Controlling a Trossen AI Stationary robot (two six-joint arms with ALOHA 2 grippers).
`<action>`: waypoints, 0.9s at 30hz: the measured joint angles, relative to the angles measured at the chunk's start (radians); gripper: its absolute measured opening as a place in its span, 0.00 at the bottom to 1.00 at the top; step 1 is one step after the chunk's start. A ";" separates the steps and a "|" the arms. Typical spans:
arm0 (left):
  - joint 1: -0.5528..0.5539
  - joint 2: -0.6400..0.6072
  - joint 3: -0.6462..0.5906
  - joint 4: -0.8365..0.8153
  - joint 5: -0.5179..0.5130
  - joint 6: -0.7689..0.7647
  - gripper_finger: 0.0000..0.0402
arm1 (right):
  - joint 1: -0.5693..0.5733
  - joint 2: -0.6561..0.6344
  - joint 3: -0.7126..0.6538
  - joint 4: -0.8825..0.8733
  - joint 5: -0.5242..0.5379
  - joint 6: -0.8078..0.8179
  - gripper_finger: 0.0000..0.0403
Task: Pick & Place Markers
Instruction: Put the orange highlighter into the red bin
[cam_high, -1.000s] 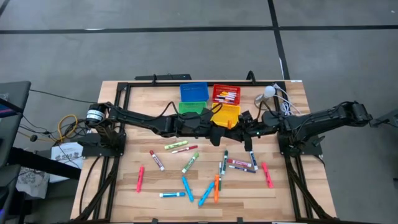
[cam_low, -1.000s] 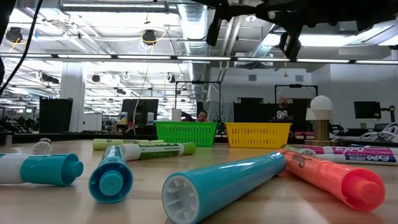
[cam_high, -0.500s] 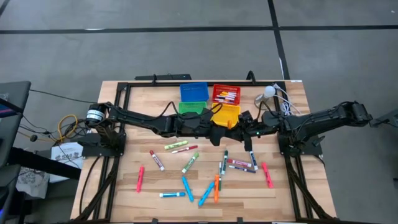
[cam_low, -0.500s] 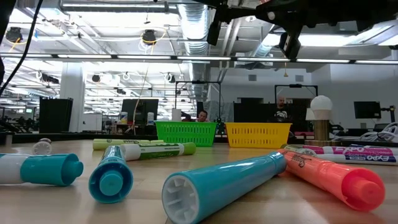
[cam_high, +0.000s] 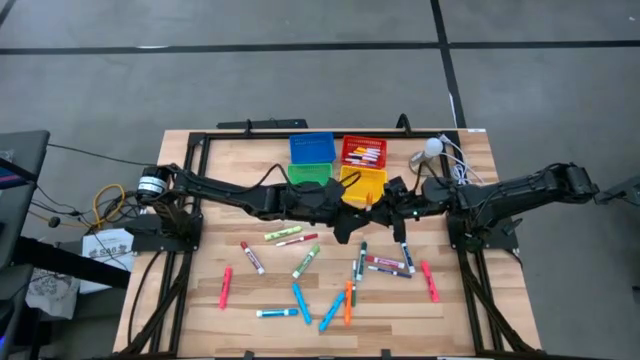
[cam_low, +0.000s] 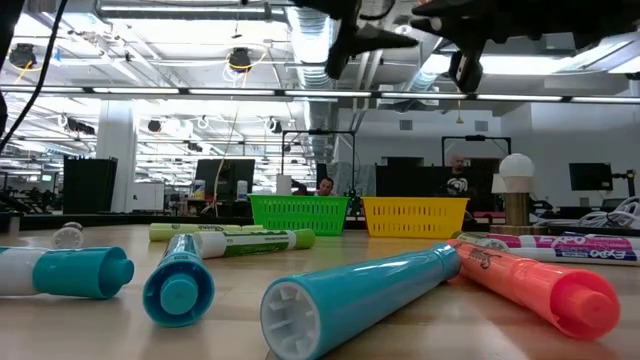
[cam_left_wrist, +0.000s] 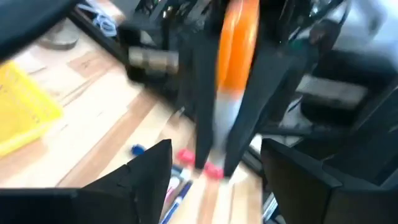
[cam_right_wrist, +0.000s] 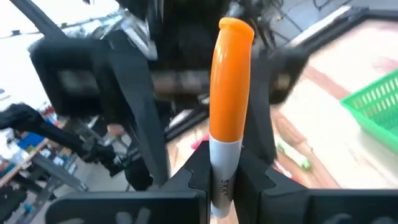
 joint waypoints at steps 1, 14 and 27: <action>0.000 -0.011 -0.001 -0.045 0.002 0.010 0.62 | -0.001 -0.002 0.000 0.000 0.002 0.000 0.06; -0.047 -0.418 -0.290 -0.168 -0.315 0.034 0.61 | -0.060 -0.019 -0.002 -0.073 -0.002 -0.009 0.06; -0.147 -0.811 -0.692 -0.127 -0.431 0.064 0.61 | -0.268 0.004 0.172 -0.471 -0.002 -0.192 0.06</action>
